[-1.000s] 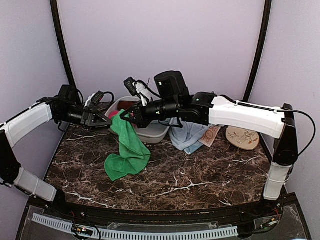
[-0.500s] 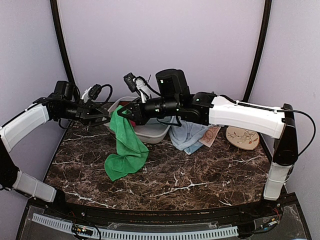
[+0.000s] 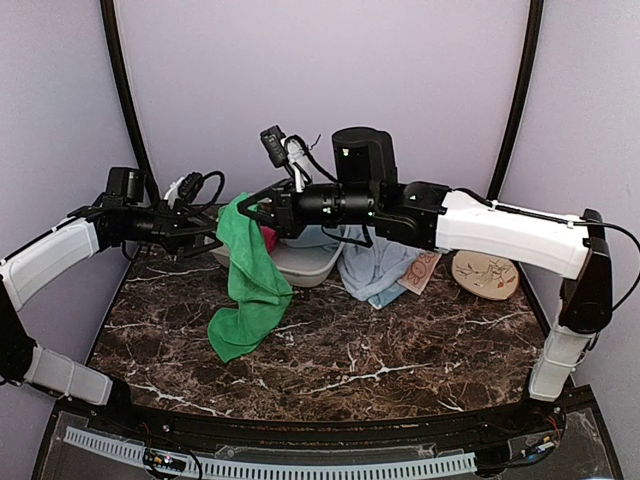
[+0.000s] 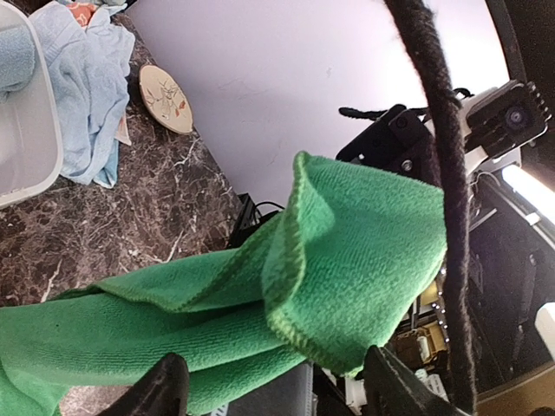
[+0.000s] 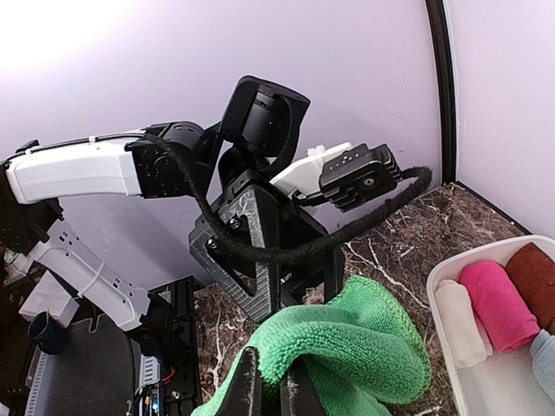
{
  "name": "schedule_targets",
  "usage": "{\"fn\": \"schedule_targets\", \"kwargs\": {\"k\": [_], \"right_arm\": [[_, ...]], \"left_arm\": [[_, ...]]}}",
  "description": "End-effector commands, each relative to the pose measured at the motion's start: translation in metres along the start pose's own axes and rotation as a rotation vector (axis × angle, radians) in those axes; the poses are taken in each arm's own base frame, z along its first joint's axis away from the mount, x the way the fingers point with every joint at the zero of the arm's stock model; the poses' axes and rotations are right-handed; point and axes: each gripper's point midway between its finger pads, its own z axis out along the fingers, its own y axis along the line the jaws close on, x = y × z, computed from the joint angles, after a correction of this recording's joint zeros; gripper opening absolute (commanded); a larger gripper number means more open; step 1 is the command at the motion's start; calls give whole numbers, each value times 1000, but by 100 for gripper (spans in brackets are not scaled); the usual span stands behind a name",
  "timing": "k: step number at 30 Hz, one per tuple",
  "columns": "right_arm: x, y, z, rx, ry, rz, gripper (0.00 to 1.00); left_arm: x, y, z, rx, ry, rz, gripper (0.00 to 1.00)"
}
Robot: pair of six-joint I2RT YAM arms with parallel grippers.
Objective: Roll the towels
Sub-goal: Pass from the right arm to the left
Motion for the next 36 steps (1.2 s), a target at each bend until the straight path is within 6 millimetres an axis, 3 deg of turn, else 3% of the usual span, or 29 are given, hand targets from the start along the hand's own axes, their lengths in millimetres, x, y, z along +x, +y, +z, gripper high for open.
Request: {"fn": "schedule_targets", "kwargs": {"k": [1,5,13,23,28,32,34,36], "right_arm": [[-18,11,-4,-34,-69,-3,0],[-17,10,0,-36,-71,5,0],[-12,6,5,-34,-69,21,0],[13,-1,20,-35,-19,58,0],[11,0,19,-33,-30,58,0],[11,1,17,-34,-31,58,0],[10,3,17,-39,-33,56,0],[11,5,16,-41,-32,55,0]], "left_arm": [[-8,-33,-4,75,-14,69,66],[-9,-41,-5,107,-17,66,60],[-2,-38,-5,105,-21,48,57],[-8,-44,-6,117,-23,52,45],[-4,-40,-6,106,-30,63,35],[-12,-25,-5,8,-80,100,15],[-18,-5,-8,-117,-120,91,4],[-24,10,-10,-201,-144,109,3]]}}
